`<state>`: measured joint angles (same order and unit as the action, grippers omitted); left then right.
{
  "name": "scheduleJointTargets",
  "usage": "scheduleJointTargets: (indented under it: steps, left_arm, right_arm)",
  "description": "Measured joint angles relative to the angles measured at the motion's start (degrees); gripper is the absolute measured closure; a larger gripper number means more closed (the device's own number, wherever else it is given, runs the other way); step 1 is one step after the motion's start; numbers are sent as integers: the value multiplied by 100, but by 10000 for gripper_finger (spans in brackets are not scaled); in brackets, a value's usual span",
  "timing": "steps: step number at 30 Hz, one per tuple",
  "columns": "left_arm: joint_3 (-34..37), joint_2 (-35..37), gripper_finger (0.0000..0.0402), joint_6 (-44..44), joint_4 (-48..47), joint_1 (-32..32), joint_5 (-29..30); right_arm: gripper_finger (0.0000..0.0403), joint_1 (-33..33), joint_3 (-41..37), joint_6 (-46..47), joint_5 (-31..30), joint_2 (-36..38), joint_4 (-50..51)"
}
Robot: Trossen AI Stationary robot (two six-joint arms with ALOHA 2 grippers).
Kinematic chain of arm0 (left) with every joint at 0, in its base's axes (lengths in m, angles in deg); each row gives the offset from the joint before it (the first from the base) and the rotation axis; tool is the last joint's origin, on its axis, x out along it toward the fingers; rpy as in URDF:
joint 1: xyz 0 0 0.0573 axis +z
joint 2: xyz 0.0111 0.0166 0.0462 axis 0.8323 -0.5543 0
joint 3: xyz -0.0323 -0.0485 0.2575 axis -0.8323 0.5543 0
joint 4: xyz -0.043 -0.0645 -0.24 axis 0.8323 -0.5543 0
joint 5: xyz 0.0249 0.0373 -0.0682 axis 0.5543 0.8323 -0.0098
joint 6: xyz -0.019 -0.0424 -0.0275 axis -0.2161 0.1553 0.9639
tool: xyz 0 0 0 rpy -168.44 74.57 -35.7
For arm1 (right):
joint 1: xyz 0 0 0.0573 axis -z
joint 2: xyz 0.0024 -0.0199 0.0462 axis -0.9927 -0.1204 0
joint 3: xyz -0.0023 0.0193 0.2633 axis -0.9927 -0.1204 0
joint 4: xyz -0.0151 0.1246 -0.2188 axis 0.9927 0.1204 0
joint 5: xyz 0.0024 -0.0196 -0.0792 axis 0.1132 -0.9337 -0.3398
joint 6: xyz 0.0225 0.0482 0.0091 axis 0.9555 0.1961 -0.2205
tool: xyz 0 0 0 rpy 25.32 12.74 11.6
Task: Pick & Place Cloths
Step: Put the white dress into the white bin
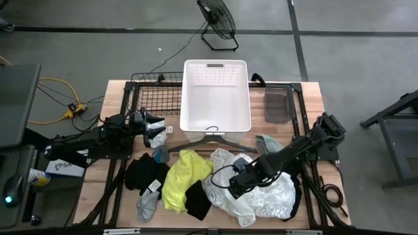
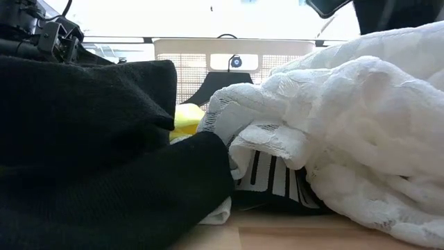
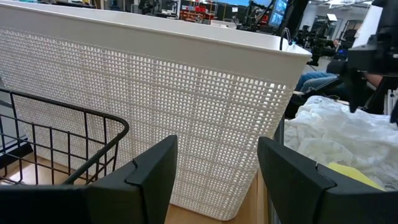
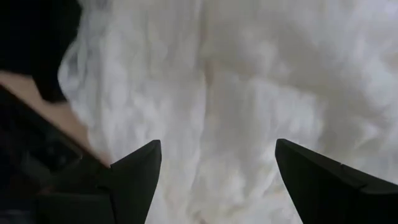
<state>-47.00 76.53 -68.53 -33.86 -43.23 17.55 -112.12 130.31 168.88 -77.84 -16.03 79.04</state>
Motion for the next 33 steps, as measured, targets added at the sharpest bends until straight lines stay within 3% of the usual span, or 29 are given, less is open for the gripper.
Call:
scheduleJointTargets:
  steps: [7, 16, 23, 27, 33]
  left_arm:
    - [0, 0, 183, 0, -1, -2, 1]
    - [0, 0, 183, 0, -1, 0, 1]
    - [0, 0, 183, 2, 0, 0, 1]
    - [0, 0, 183, 0, -1, 0, 1]
    - [0, -2, 183, 0, -1, 0, 1]
  right_arm:
    - [95, 25, -2, 70, -451, -111, 74]
    - [95, 162, -4, 117, 80, -706, 134]
    - [101, 327, -4, -185, 155, -920, 327]
    - [134, 407, -4, -266, 27, -920, 388]
    - [218, 478, -4, -446, -6, -920, 419]
